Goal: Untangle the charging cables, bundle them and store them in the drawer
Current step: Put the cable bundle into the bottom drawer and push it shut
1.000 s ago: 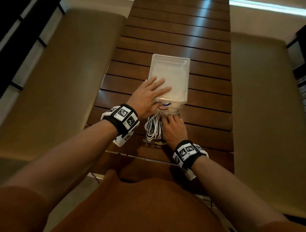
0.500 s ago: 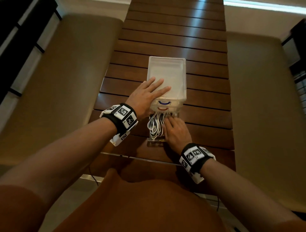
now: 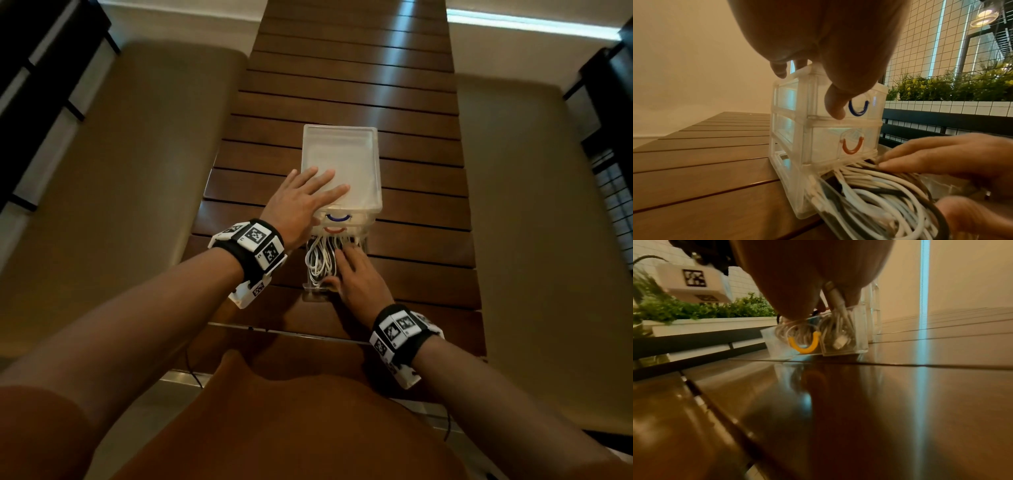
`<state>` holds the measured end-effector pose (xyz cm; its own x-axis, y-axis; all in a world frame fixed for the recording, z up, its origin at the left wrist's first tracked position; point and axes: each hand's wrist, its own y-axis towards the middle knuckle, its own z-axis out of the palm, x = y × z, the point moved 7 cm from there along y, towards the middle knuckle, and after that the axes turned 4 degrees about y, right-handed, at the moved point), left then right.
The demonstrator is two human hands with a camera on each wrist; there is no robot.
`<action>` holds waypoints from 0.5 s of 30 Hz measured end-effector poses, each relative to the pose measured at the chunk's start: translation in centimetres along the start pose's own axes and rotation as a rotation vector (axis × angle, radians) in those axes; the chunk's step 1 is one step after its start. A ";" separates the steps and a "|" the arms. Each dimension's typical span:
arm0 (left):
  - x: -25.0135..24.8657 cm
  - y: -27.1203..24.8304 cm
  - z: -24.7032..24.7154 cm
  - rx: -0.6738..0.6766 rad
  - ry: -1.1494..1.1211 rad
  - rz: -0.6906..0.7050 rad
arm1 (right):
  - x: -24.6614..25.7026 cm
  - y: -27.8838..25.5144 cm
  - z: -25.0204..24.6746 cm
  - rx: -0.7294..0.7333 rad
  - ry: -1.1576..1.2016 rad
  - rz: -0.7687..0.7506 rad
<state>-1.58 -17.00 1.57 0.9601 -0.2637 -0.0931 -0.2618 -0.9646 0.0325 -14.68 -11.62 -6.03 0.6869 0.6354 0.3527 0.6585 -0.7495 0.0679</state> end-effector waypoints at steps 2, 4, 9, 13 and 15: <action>0.0 -0.1 0.1 -0.003 -0.008 -0.004 | 0.2 -0.9 -0.8 -0.134 0.042 -0.048; 0.0 -0.1 0.0 0.002 -0.014 0.004 | 0.2 -1.1 -0.9 -0.155 0.057 -0.076; -0.1 -0.2 0.2 -0.005 -0.059 0.018 | -0.6 0.2 -0.4 -0.068 0.040 -0.096; 0.0 0.1 0.3 0.009 -0.066 0.018 | -1.0 0.8 -0.8 -0.017 0.073 -0.046; 0.1 0.3 0.3 0.022 -0.046 0.018 | -0.7 0.6 -1.4 -0.037 0.064 -0.028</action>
<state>-1.61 -17.26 1.29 0.9499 -0.2801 -0.1388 -0.2811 -0.9596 0.0129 -15.22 -12.79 -4.94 0.6466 0.6441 0.4087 0.6647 -0.7386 0.1122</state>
